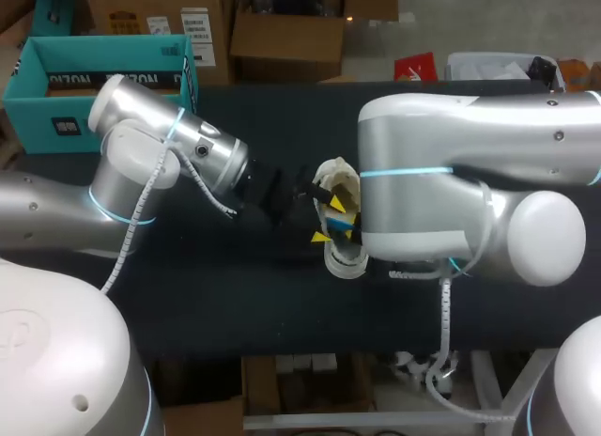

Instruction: Open the shoe tongue, take the insole out of the shoe, put the insole back into the shoe, and pack the shoe into the shoebox

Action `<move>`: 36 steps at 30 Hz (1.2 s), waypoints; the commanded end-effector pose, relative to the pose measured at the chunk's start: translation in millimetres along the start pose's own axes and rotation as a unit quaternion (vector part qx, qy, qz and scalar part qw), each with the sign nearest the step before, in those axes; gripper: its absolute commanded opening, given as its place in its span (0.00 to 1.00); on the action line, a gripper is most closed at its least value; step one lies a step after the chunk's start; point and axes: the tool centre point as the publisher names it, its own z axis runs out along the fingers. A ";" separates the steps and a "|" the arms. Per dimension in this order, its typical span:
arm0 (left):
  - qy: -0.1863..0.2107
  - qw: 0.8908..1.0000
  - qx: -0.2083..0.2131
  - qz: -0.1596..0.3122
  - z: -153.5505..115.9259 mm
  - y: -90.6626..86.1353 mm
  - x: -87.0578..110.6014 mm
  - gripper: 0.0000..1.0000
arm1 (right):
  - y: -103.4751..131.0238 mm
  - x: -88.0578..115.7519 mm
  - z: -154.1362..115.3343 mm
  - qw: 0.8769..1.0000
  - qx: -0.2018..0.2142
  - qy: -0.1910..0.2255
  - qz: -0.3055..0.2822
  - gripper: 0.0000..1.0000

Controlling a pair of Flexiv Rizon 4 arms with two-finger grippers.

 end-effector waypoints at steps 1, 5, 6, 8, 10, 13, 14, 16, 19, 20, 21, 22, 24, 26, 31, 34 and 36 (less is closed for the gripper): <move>-0.006 1.000 -0.005 -0.002 -16.3 -7.7 7.1 1.00 | 9.8 3.6 8.6 1.000 0.012 -0.004 0.000 0.00; -0.011 1.000 -0.008 -0.007 -28.1 -13.1 11.7 1.00 | 16.3 4.8 10.9 1.000 0.017 -0.002 -0.002 0.00; -0.013 1.000 -0.009 -0.007 -30.5 -14.9 13.2 1.00 | 17.8 4.9 11.8 1.000 0.018 -0.003 -0.003 0.00; -0.014 1.000 -0.013 -0.008 -34.7 -18.4 16.3 1.00 | 20.6 4.2 14.1 1.000 0.020 -0.007 -0.005 0.00; -0.015 1.000 -0.015 -0.010 -38.5 -21.5 19.0 1.00 | 24.1 2.9 17.1 1.000 0.019 -0.017 -0.007 0.00; -0.009 1.000 -0.011 -0.026 -43.7 -25.2 22.9 1.00 | 25.9 0.6 18.5 0.999 0.014 -0.030 -0.011 0.00; -0.004 0.999 -0.009 -0.034 -45.2 -26.0 24.2 1.00 | 26.2 -0.4 18.7 0.999 0.012 -0.034 -0.013 0.00; 0.000 0.999 -0.007 -0.046 -48.0 -27.5 26.1 1.00 | 26.6 -1.9 18.2 0.999 0.008 -0.041 -0.017 0.00; 0.001 0.998 -0.003 -0.060 -53.6 -31.1 30.3 1.00 | 26.5 -3.9 17.1 0.999 0.006 -0.050 -0.022 0.00; 0.003 0.998 0.004 -0.068 -56.9 -33.3 32.7 1.00 | 26.6 -5.5 17.1 0.998 0.003 -0.055 -0.023 0.02; 0.002 0.997 0.003 -0.073 -59.4 -33.9 33.7 1.00 | 27.1 -7.0 16.9 0.998 0.000 -0.059 -0.023 0.25; 0.001 0.997 0.003 -0.078 -61.9 -34.8 35.3 1.00 | 27.9 -8.7 16.1 0.998 -0.001 -0.061 -0.023 0.40; 0.000 0.996 0.003 -0.091 -66.7 -37.1 38.9 1.00 | 28.9 -12.0 11.1 0.998 -0.002 -0.062 -0.022 0.72; 0.000 0.995 0.001 -0.102 -72.4 -38.5 42.1 1.00 | 28.5 -14.9 3.1 0.998 -0.003 -0.062 -0.023 0.76; -0.008 0.992 -0.007 -0.129 -86.7 -42.7 52.1 1.00 | 21.7 -20.5 -16.0 0.998 -0.001 -0.058 -0.033 0.76; -0.008 0.989 -0.009 -0.149 -93.4 -44.4 57.9 1.00 | 17.3 -22.7 -26.1 0.998 0.003 -0.057 -0.039 0.50; -0.009 0.987 -0.016 -0.162 -97.0 -45.5 61.5 1.00 | 14.3 -23.4 -31.7 0.998 0.016 -0.052 -0.045 0.31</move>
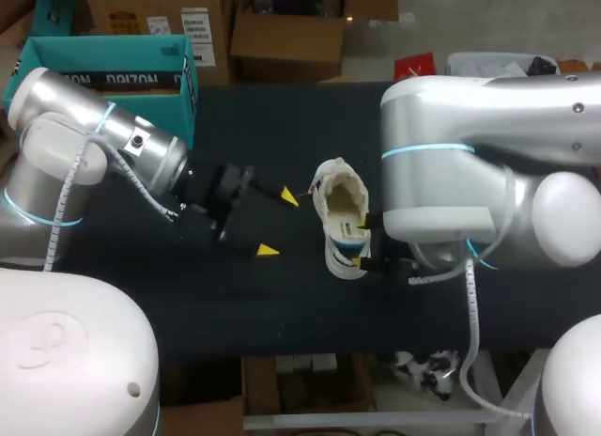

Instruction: Open the shoe tongue, take the insole out of the shoe, put the insole back into the shoe, and pack the shoe into the shoebox

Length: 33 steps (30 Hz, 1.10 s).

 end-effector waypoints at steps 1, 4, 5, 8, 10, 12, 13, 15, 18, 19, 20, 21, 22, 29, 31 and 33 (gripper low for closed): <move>-0.009 1.000 -0.010 -0.017 -13.3 -5.2 13.0 1.00 | -3.9 -1.3 -17.9 1.000 0.019 0.009 -0.008 0.15; -0.013 1.000 -0.010 -0.026 -18.8 -4.4 16.0 1.00 | -8.0 0.4 -16.3 0.999 0.040 0.007 -0.018 0.00; -0.014 0.999 -0.011 -0.030 -19.3 -4.4 16.6 1.00 | -8.8 1.5 -13.9 0.999 0.045 0.006 -0.020 0.00; -0.015 0.999 -0.011 -0.037 -21.8 -3.4 18.8 1.00 | -11.3 4.5 -5.3 0.998 0.061 0.003 -0.026 0.00; -0.017 0.999 -0.011 -0.042 -22.8 -2.9 19.9 1.00 | -13.0 6.8 0.9 0.997 0.068 -0.002 -0.030 0.00; -0.020 0.999 -0.011 -0.048 -25.1 -1.6 20.9 1.00 | -14.2 9.4 6.8 0.997 0.074 -0.003 -0.033 0.00; -0.020 0.998 -0.012 -0.051 -26.3 -1.0 21.3 1.00 | -15.0 10.7 9.7 0.996 0.079 -0.006 -0.036 0.00; -0.022 0.998 -0.013 -0.056 -29.4 0.2 22.1 1.00 | -15.9 12.9 15.2 0.996 0.085 -0.007 -0.038 0.00; -0.024 0.998 -0.015 -0.061 -34.1 1.7 23.6 1.00 | -14.9 15.3 23.3 0.995 0.092 -0.011 -0.038 0.00; -0.025 0.998 -0.016 -0.062 -35.3 2.1 24.0 1.00 | -14.0 15.9 25.7 0.995 0.094 -0.012 -0.037 0.00; -0.026 0.997 -0.017 -0.065 -36.8 2.7 24.5 1.00 | -12.8 16.4 28.0 0.995 0.096 -0.013 -0.036 0.00; -0.027 0.997 -0.018 -0.066 -38.1 3.5 24.9 1.00 | -12.1 16.7 30.1 0.994 0.098 -0.014 -0.035 0.00; -0.027 0.997 -0.019 -0.068 -39.8 4.6 25.3 1.00 | -11.6 16.9 32.2 0.994 0.099 -0.015 -0.034 0.00; -0.035 0.996 -0.022 -0.082 -49.8 9.2 27.5 1.00 | -12.3 12.1 45.7 0.995 0.086 -0.037 -0.030 0.00; -0.038 0.995 -0.022 -0.087 -51.8 10.6 28.0 1.00 | -12.5 11.1 47.9 0.995 0.083 -0.041 -0.029 0.00; -0.039 0.995 -0.022 -0.093 -52.9 11.3 28.1 1.00 | -13.0 10.9 47.7 0.995 0.081 -0.042 -0.028 0.00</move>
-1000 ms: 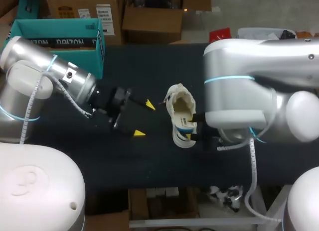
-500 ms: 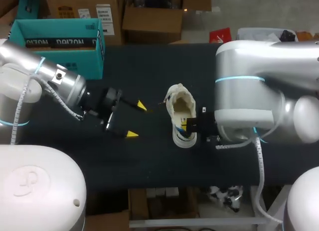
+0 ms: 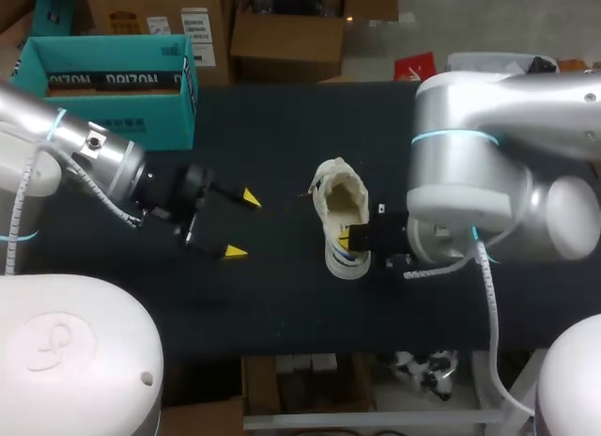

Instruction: Open the shoe tongue, take the insole out of the shoe, put the insole back into the shoe, and pack the shoe into the shoebox

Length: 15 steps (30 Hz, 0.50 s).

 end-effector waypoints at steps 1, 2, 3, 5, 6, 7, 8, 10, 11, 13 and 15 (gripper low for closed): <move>-0.001 1.000 0.000 -0.006 -3.4 0.4 3.0 1.00 | -3.2 4.0 5.0 1.000 -0.007 -0.029 -0.001 0.00; 0.000 1.000 -0.002 -0.011 -3.7 0.2 3.2 1.00 | -4.1 3.6 5.3 0.999 -0.015 -0.033 0.000 0.00; 0.001 1.000 -0.005 -0.018 -4.0 -0.1 3.4 1.00 | -4.3 3.0 7.0 0.999 -0.019 -0.038 0.001 0.00; 0.004 0.999 -0.013 -0.036 -4.8 -0.9 3.7 1.00 | -4.3 1.0 10.4 0.999 -0.021 -0.042 0.002 0.00; 0.005 0.999 -0.018 -0.046 -5.1 -1.1 3.3 1.00 | -4.1 0.0 11.4 0.999 -0.022 -0.043 0.002 0.00; 0.011 0.998 -0.019 -0.053 -5.1 -1.1 3.1 1.00 | -3.8 -1.1 11.9 0.999 -0.021 -0.043 0.003 0.00; 0.016 0.998 -0.020 -0.064 -4.8 -1.1 2.7 1.00 | -3.3 -2.3 13.1 0.999 -0.021 -0.044 0.004 0.00; 0.024 0.996 -0.026 -0.087 -4.1 -1.0 1.8 1.00 | -0.6 -5.0 18.7 0.998 -0.025 -0.053 0.009 0.00; 0.029 0.995 -0.026 -0.097 -3.8 -1.0 1.4 1.00 | 0.5 -5.8 20.0 0.998 -0.025 -0.055 0.011 0.00; 0.036 0.991 -0.031 -0.125 -3.0 -0.4 -1.1 1.00 | 4.5 -8.8 24.3 0.998 -0.021 -0.058 0.015 0.00; 0.051 0.985 -0.041 -0.158 -1.2 1.1 -5.3 1.00 | 10.0 -11.9 29.6 0.998 -0.021 -0.061 0.022 0.00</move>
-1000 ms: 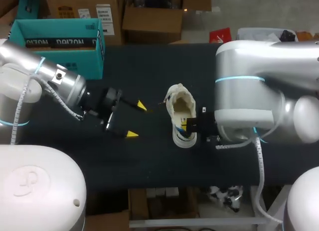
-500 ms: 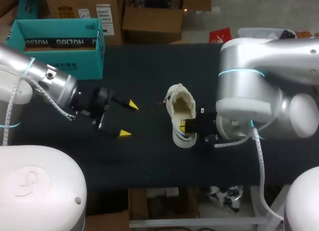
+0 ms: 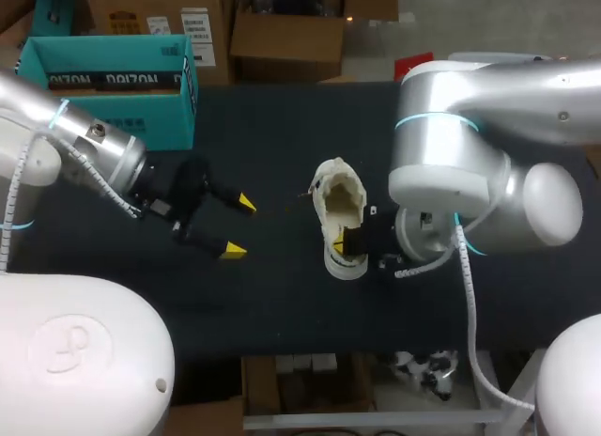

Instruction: Open the shoe tongue, take the insole out of the shoe, put the insole back into the shoe, and pack the shoe into the shoebox

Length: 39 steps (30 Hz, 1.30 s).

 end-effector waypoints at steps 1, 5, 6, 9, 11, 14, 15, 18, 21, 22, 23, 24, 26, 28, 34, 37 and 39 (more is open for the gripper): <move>0.033 0.998 -0.027 -0.051 4.2 -1.7 -14.6 1.00 | 9.2 -2.1 17.9 0.999 0.004 -0.034 0.008 0.00; 0.056 0.989 -0.083 -0.110 9.0 1.3 -20.5 1.00 | 11.8 -5.1 18.0 0.999 0.006 -0.032 0.011 0.00; 0.065 0.986 -0.097 -0.120 9.6 1.6 -21.1 1.00 | 11.3 -5.7 15.7 1.000 0.006 -0.029 0.010 0.00; 0.087 0.974 -0.145 -0.153 8.5 -0.1 -21.6 1.00 | 8.8 -6.9 5.1 1.000 0.008 -0.016 0.004 0.00; 0.093 0.965 -0.173 -0.172 7.6 -1.6 -21.3 1.00 | 7.0 -7.3 -4.3 1.000 0.010 -0.007 -0.001 0.00; 0.095 0.958 -0.190 -0.194 2.0 -0.9 -21.0 1.00 | 4.9 -8.3 -20.0 1.000 0.026 0.009 -0.012 0.00; 0.093 0.956 -0.195 -0.200 -0.2 -0.3 -20.7 1.00 | 4.5 -9.0 -25.6 0.999 0.041 0.015 -0.018 0.00; 0.084 0.948 -0.209 -0.223 -7.3 4.5 -20.7 1.00 | 5.2 -9.9 -41.6 0.996 0.073 0.030 -0.035 0.00; 0.070 0.946 -0.214 -0.233 -13.7 6.1 -18.3 1.00 | 8.2 -8.8 -53.9 0.992 0.105 0.046 -0.051 0.00; 0.062 0.945 -0.220 -0.235 -15.3 5.7 -16.9 1.00 | 9.1 -8.1 -57.1 0.992 0.106 0.049 -0.052 0.00; 0.061 0.944 -0.224 -0.236 -16.3 5.3 -14.4 1.00 | 10.5 -6.5 -59.0 0.990 0.120 0.047 -0.057 0.00; 0.061 0.944 -0.224 -0.236 -16.9 4.0 -12.5 1.00 | 11.6 -5.0 -61.2 0.988 0.134 0.050 -0.063 0.00; 0.056 0.943 -0.228 -0.236 -18.0 1.2 -9.7 1.00 | 13.1 -0.8 -63.0 0.985 0.153 0.044 -0.070 0.00; 0.055 0.942 -0.231 -0.236 -19.3 -1.5 -7.2 1.00 | 13.1 3.5 -64.9 0.983 0.162 0.038 -0.075 0.00; 0.054 0.942 -0.234 -0.236 -19.8 -2.4 -5.6 1.00 | 11.3 19.0 -74.0 0.974 0.205 0.004 -0.094 0.00; 0.054 0.942 -0.234 -0.236 -19.8 -2.4 -5.6 1.00 | 9.6 25.4 -79.9 0.969 0.224 -0.018 -0.104 0.00; 0.054 0.942 -0.234 -0.236 -19.8 -2.4 -5.6 1.00 | 7.8 28.8 -83.7 0.965 0.237 -0.029 -0.113 0.00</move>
